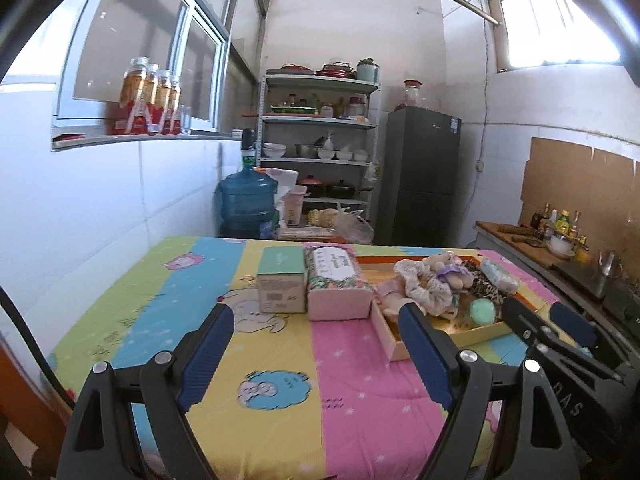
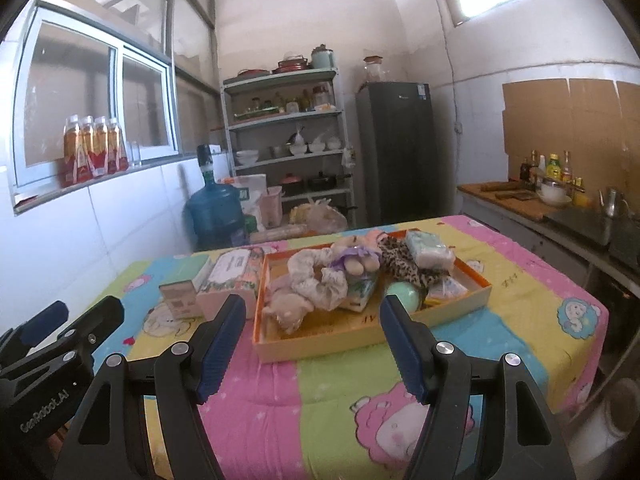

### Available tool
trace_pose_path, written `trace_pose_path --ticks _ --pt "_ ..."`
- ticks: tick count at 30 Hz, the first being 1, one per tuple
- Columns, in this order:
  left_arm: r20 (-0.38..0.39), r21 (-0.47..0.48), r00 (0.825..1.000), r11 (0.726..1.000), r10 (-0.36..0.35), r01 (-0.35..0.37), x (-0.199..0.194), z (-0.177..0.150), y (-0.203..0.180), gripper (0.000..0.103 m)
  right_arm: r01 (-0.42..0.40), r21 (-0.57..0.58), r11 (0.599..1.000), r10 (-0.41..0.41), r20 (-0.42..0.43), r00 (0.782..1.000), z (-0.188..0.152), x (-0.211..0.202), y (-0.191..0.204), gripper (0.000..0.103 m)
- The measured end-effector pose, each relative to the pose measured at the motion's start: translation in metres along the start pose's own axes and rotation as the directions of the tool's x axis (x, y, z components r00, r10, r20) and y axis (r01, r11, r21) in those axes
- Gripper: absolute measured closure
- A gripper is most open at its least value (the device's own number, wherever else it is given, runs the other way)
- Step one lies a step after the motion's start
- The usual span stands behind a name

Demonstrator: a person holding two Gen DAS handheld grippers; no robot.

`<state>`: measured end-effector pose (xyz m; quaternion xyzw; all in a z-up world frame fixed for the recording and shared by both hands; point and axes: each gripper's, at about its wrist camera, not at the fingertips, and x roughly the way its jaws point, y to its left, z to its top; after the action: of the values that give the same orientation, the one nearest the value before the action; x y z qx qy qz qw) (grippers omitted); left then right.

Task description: Organize soft objects

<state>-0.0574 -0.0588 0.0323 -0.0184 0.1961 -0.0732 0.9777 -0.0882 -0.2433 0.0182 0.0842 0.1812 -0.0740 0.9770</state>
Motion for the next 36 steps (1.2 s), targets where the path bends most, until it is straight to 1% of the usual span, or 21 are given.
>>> trace_pose_path --ticks 7,12,17,25,36 --pt "-0.003 -0.021 0.999 0.999 0.041 -0.041 -0.020 -0.006 0.010 0.019 -0.002 -0.026 1.000 0.002 0.021 1.000 -0.004 -0.023 0.013 0.031" --pt "0.006 -0.035 0.999 0.998 0.053 -0.053 -0.033 -0.009 0.016 0.019 -0.023 -0.046 0.999 0.024 0.016 1.000 -0.010 -0.035 0.019 0.031" --pt "0.029 -0.042 0.997 0.997 0.065 -0.064 -0.045 -0.012 0.020 0.019 -0.022 -0.057 0.998 0.024 0.031 0.999 -0.013 -0.046 0.020 0.031" --pt "0.031 -0.031 0.998 0.998 0.062 -0.061 -0.049 -0.014 0.020 0.019 -0.015 -0.068 0.998 0.017 0.035 0.999 -0.014 -0.052 0.021 0.031" --pt "0.013 -0.009 0.997 0.997 0.076 -0.076 -0.042 -0.015 0.016 0.019 -0.031 -0.062 0.998 0.032 0.017 0.999 -0.017 -0.044 0.020 0.031"
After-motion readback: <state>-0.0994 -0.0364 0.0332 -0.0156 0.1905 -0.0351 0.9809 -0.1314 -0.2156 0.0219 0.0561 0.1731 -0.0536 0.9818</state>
